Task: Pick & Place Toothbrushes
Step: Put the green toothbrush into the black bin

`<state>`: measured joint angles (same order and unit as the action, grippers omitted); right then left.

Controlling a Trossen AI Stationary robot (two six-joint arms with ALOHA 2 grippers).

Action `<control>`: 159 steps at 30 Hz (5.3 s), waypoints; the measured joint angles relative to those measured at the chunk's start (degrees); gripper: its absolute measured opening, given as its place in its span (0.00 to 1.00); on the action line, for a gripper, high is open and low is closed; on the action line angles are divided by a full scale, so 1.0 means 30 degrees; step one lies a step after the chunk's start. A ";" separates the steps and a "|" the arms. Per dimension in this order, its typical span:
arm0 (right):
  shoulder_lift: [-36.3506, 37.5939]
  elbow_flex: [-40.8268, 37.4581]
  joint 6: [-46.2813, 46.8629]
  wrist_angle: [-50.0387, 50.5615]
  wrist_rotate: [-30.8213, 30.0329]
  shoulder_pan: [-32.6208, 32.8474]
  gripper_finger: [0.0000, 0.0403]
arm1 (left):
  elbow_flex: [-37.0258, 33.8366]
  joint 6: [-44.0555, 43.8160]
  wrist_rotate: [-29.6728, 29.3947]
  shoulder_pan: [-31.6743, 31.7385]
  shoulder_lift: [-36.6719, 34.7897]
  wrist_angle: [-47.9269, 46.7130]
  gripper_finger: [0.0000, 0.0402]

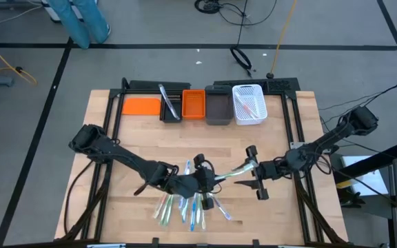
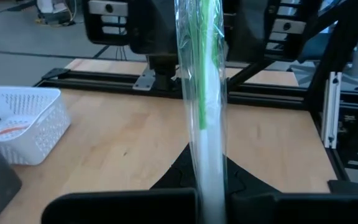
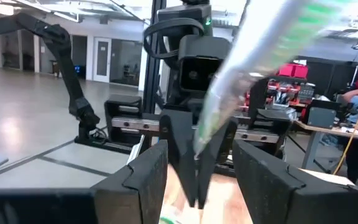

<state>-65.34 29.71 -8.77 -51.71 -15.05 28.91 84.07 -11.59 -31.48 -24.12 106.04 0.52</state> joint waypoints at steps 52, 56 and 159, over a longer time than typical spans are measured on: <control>0.1827 0.0029 0.0424 0.3939 -0.2984 -0.2141 0.04 | -0.0020 0.1809 0.1003 0.2836 0.0795 -0.5429 0.66; 0.2685 0.0022 0.0999 0.5323 -0.2956 -0.3125 0.04 | 0.0016 0.0990 0.0959 0.2951 0.0250 -0.8042 0.71; -1.1387 0.8451 0.6545 0.9546 1.3986 -2.4667 0.36 | -0.0020 -0.0343 0.1018 0.2805 0.0044 -1.0522 0.68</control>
<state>-99.50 55.07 10.86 -23.07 26.90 -45.09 84.01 -12.62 -28.42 -15.70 106.17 -31.05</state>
